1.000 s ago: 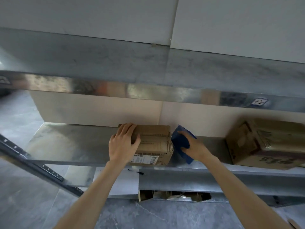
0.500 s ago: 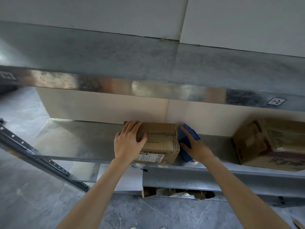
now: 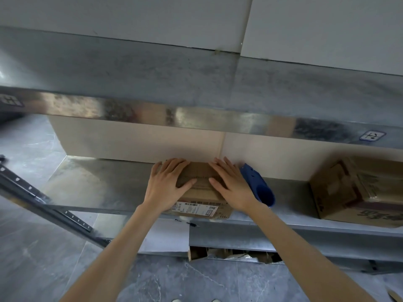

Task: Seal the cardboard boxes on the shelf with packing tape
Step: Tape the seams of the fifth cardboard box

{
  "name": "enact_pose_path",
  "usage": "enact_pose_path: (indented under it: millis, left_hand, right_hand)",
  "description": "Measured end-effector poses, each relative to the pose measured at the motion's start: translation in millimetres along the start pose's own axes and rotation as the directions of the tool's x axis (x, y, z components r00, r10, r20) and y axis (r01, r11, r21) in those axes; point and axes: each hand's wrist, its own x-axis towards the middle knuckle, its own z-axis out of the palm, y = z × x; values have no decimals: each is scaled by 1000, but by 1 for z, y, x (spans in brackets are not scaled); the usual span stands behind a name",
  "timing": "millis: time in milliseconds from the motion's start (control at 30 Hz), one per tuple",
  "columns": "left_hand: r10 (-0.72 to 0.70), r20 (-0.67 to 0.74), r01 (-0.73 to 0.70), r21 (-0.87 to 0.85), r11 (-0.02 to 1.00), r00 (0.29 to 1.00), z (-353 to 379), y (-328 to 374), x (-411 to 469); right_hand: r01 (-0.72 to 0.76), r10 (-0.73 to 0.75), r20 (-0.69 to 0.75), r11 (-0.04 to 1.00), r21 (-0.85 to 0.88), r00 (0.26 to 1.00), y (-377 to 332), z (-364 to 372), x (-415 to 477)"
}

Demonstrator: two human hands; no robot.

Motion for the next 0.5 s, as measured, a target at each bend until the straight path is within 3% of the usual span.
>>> enact_pose_path:
  millis: [167, 300, 500]
  left_hand:
    - [92, 101, -76, -146, 986, 991, 2, -13, 1]
    - [245, 100, -241, -57, 969, 964, -1, -19, -4]
    - [347, 155, -356, 37, 934, 925, -2, -23, -2]
  right_hand:
    - [25, -25, 2, 999, -35, 1000, 5, 4, 1]
    - [158, -163, -14, 968, -196, 986, 6, 3, -2]
    - [311, -280, 150, 915, -259, 948, 12, -2, 3]
